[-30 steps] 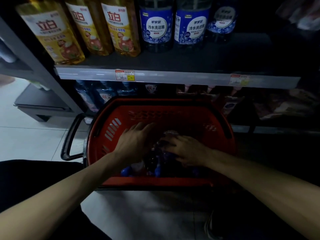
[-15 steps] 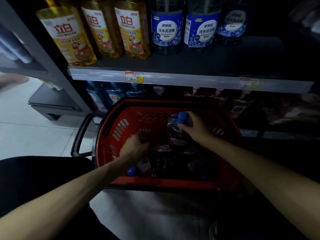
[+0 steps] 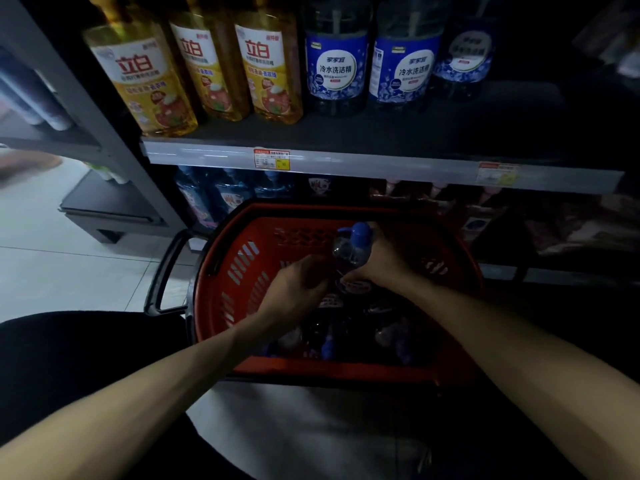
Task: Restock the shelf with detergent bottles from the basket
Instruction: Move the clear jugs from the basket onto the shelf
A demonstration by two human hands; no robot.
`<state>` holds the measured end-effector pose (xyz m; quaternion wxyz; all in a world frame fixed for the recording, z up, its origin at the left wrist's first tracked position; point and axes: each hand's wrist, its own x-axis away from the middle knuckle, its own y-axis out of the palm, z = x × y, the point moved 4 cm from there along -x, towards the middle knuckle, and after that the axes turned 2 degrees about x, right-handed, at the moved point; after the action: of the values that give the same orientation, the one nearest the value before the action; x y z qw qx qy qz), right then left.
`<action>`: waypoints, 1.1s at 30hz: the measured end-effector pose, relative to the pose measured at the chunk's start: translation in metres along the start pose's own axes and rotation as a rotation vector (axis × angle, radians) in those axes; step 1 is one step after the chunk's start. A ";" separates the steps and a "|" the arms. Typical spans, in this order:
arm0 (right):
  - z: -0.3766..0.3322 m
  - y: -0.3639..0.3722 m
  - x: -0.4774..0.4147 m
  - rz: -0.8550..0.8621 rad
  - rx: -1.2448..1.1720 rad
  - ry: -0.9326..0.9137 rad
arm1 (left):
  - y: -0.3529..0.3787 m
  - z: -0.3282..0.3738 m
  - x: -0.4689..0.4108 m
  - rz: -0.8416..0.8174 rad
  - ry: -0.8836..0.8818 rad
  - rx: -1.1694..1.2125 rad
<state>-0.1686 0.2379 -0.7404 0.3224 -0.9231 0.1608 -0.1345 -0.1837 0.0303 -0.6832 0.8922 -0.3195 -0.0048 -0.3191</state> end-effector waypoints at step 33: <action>-0.062 -0.093 0.033 0.069 -0.001 -0.116 | 0.007 0.023 -0.049 -0.115 0.044 0.391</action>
<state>-0.1405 0.2594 -0.6295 0.3351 -0.9234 0.1736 -0.0697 -0.2141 0.0750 -0.6794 0.9174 -0.1325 -0.0655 -0.3694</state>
